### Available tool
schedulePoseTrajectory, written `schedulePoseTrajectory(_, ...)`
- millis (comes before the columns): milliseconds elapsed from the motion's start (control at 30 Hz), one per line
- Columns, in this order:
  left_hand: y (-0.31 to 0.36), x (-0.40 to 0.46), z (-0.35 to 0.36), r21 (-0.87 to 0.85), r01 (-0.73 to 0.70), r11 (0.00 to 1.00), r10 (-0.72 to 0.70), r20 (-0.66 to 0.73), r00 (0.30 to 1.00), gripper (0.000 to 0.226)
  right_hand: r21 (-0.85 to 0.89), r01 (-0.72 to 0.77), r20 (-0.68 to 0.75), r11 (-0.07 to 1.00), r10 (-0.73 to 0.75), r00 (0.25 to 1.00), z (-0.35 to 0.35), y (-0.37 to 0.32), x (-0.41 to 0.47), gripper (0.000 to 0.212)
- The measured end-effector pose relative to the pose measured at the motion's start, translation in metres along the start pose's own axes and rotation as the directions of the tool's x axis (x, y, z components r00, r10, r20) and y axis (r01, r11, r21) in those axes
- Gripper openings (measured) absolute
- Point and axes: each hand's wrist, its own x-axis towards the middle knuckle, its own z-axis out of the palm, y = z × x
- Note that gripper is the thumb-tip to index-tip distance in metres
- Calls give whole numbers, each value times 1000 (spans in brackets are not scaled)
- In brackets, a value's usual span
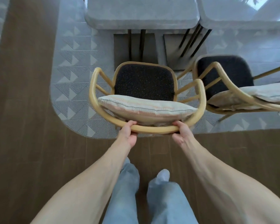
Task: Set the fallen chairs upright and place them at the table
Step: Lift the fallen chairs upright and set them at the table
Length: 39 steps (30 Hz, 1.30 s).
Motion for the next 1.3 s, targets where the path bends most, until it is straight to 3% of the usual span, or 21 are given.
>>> schedulePoseTrajectory(167,3,15,45,-44,18,999,-15,74,997,45,-114,3,113,994,10,994,20,-56,19,34)
schedulePoseTrajectory(333,-3,22,83,-49,34,998,-27,138,990,26,-161,22,118,987,-3,993,29,-101,34,46)
schedulePoseTrajectory(467,-10,21,102,-69,20,997,-10,138,990,34,-191,28,121,981,-5,993,30,-126,41,50)
schedulePoseTrajectory(567,-22,23,97,-55,30,998,-24,116,993,40,-202,15,120,979,9,993,21,-122,45,47)
schedulePoseTrajectory(733,-21,28,84,-19,21,1000,-20,38,999,36,-168,-27,130,985,50,990,17,-105,45,21)
schedulePoseTrajectory(967,5,31,81,27,-29,999,28,16,999,20,-169,-3,158,986,30,987,36,-89,41,39)
schedulePoseTrajectory(1300,4,25,83,36,-52,998,50,53,997,36,-175,25,132,984,-2,991,38,-87,38,39)
